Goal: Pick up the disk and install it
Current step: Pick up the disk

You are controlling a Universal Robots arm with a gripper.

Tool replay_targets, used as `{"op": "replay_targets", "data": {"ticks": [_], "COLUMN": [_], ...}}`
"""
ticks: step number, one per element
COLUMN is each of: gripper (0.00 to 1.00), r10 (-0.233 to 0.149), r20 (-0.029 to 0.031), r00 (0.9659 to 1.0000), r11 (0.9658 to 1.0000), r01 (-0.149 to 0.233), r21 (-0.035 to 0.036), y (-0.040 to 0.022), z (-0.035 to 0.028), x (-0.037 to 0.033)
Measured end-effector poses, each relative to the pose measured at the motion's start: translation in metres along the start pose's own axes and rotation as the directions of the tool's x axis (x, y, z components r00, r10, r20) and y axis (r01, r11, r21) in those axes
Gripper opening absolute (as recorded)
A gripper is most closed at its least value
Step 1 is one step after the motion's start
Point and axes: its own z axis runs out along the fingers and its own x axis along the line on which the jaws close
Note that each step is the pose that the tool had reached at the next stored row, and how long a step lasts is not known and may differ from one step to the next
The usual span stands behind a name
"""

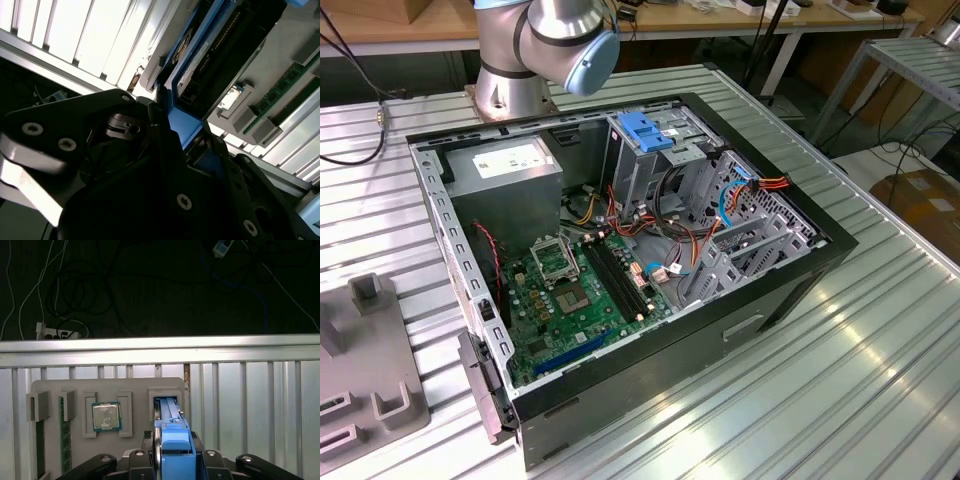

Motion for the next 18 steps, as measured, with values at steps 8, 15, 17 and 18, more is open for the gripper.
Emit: {"op": "replay_targets", "data": {"ticks": [8, 15, 17, 18], "gripper": [0.37, 0.37, 0.37, 0.37], "r10": [0.0, 0.0, 0.0, 0.0], "r20": [0.0001, 0.0002, 0.0001, 0.0001], "r00": [1.0, 1.0, 1.0, 1.0], "r11": [1.0, 1.0, 1.0, 1.0], "r01": [0.0, 0.0, 0.0, 0.0], "r21": [0.0001, 0.0003, 0.0002, 0.0002], "y": [0.0, 0.0, 0.0001, 0.0001], "z": [0.0004, -0.0039, -0.0069, -0.0082], "x": [0.0, -0.0001, -0.0002, -0.0002]}}
